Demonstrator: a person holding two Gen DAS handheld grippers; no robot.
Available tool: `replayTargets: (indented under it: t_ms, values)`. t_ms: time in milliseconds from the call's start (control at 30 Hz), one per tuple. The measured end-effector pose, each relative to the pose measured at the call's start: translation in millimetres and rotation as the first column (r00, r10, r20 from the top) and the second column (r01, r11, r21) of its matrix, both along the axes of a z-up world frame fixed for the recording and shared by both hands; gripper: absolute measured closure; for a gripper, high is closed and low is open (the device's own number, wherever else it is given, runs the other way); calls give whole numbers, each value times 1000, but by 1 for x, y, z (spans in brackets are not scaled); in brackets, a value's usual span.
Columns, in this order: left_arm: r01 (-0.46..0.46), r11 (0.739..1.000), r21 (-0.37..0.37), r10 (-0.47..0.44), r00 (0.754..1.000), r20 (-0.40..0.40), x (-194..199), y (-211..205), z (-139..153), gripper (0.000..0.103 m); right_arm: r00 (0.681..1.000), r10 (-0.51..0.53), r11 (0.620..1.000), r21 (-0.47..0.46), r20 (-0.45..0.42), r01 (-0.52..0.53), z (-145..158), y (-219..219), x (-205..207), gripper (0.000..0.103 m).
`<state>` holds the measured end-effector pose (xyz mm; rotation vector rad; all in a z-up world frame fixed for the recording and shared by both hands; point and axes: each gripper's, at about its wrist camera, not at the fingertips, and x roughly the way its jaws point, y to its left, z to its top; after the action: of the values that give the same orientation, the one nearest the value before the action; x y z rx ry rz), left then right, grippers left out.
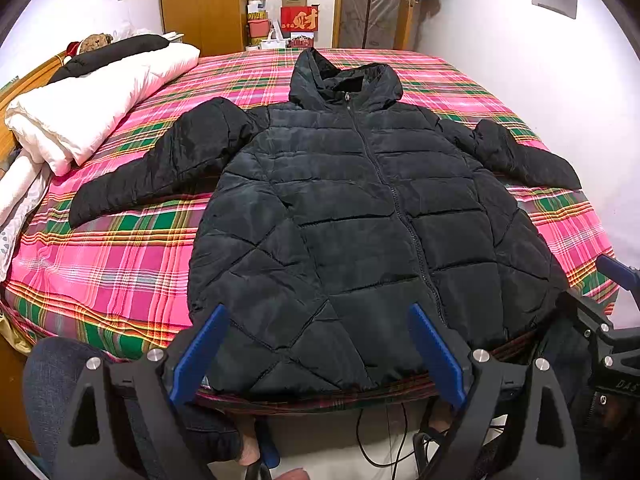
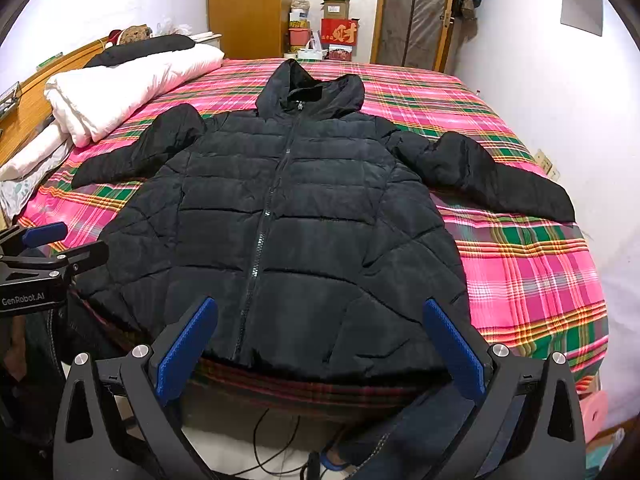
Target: Fold large clothes
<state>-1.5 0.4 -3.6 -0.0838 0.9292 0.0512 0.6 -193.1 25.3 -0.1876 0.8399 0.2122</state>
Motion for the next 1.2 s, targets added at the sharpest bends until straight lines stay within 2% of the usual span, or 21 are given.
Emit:
replayTargets:
  t_ms: [1000, 1200]
  values:
    - [0, 1000, 4, 0, 1000, -6, 0, 2, 1, 10, 1000, 1, 1000, 0, -3, -1, -3, 3, 0, 1]
    - [-2, 1000, 13, 2, 1000, -6, 2, 5, -2, 10, 1000, 1, 1000, 27, 2, -1, -7, 7, 0, 1]
